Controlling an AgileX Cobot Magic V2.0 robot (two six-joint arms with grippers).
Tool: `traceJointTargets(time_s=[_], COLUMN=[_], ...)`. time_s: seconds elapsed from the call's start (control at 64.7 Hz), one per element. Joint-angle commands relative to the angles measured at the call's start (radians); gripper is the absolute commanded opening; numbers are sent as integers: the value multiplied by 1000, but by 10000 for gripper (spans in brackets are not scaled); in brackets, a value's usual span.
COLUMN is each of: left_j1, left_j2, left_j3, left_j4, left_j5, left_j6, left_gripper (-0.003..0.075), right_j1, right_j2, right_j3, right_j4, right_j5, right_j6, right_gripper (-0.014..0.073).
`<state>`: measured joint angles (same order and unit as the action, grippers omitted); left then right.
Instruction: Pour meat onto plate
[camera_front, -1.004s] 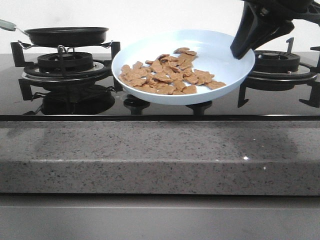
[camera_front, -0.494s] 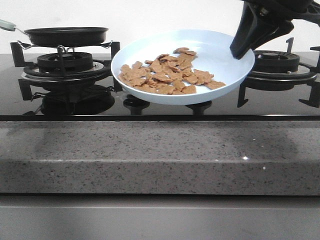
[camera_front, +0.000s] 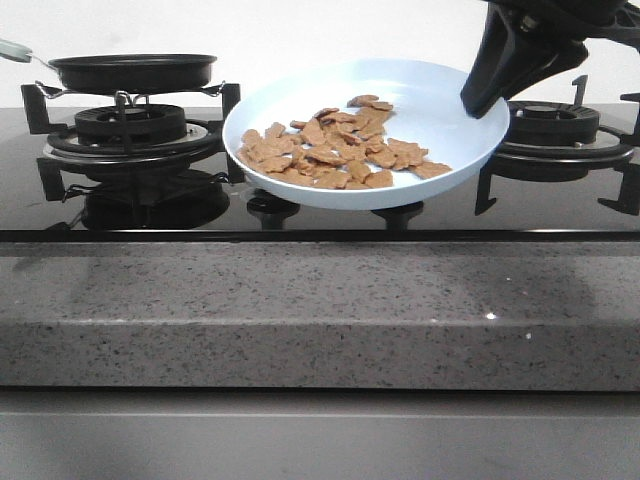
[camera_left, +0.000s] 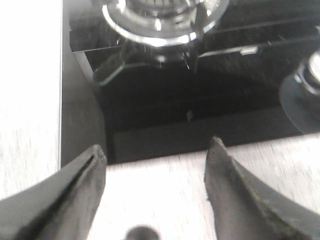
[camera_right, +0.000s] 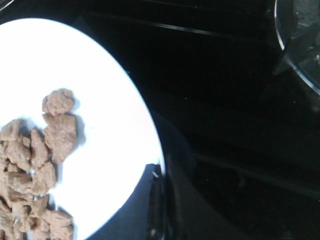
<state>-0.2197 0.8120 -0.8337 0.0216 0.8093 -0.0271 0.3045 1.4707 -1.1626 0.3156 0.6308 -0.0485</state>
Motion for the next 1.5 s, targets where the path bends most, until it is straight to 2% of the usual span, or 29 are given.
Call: traceJointTargets(time_s=[0.0, 0.386, 0.603, 0.881, 1.159, 1.483], left_j1=[-5, -5, -5, -5, -5, -5], left_j2=[-61, -112, -112, -112, -112, -112], left_j3=[11, 32, 32, 32, 32, 32], left_j4=[-5, -22, -22, -42, -48, -60], left_j5=[-77, -77, -77, -77, -77, -77], left_j6=[-14, -14, -14, -14, -14, -14], left_gripper=[429, 429, 429, 429, 428, 428], right_j1=[-3, -5, -60, -120, -122, -122], right_j2=[-32, -30, 43, 239, 435, 564], right_j3=[-29, -46, -242, -538, -788, -879], right_j4=[19, 18, 19, 33, 44, 58], right_j5=[-54, -54, 93, 260, 311, 325], right_j6=[-7, -7, -7, -6, -6, -6], right_gripper=[-60, -60, -60, -60, -60, -57])
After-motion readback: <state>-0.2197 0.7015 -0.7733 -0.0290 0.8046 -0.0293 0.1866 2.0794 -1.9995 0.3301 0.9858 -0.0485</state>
